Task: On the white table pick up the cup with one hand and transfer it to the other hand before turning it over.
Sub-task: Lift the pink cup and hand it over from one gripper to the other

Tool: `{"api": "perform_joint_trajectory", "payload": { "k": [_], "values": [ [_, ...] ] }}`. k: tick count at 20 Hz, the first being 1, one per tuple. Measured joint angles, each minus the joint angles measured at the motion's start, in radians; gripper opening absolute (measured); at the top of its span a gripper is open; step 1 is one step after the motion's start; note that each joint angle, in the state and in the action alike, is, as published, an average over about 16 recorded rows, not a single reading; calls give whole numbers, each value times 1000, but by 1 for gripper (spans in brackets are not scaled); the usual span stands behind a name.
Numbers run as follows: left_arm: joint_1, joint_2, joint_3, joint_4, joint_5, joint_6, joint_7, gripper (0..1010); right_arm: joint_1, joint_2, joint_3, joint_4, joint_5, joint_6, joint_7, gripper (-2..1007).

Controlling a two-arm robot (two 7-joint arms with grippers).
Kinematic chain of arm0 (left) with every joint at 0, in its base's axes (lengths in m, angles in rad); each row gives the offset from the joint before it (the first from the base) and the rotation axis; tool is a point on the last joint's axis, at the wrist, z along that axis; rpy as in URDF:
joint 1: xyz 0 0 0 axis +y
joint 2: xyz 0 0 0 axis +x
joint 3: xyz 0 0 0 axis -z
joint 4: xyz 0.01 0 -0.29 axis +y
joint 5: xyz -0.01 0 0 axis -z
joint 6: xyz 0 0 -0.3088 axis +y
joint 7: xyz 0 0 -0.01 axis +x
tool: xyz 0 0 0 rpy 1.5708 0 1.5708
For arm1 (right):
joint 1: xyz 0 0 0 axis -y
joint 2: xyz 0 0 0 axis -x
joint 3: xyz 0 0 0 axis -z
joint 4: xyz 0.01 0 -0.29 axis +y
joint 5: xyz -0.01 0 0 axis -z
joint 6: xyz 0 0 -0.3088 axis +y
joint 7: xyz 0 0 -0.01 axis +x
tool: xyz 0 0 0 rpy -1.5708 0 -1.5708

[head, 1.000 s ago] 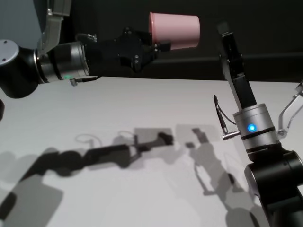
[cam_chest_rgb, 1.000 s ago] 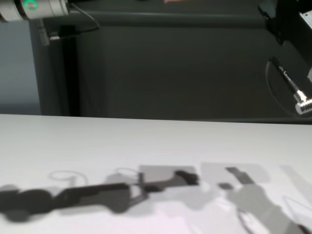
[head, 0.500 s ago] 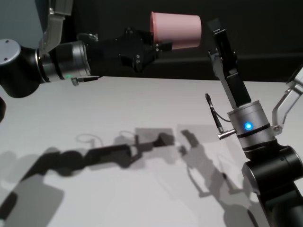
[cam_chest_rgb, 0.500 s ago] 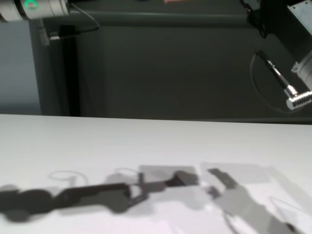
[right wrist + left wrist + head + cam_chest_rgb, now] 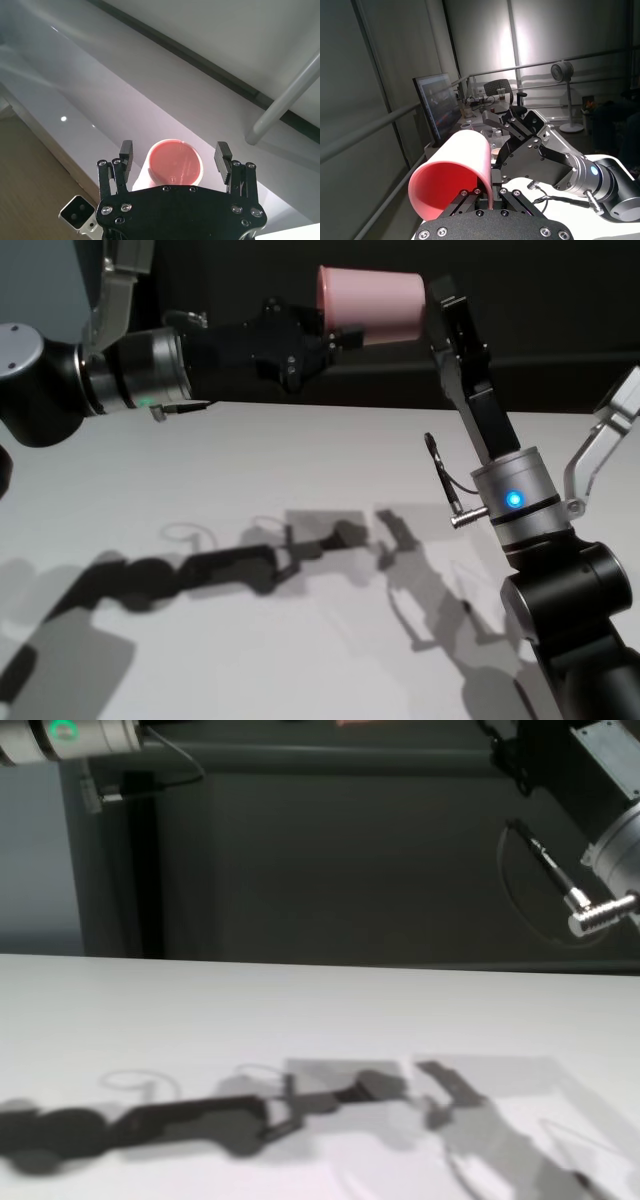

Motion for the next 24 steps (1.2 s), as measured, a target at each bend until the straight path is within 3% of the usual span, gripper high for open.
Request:
{"api": "perform_joint_trajectory", "payload": {
  "k": [24],
  "values": [
    [0,0,0,0,0,0,0,51,45,11,-59,43,55,-17,-1,1002]
  ]
}}
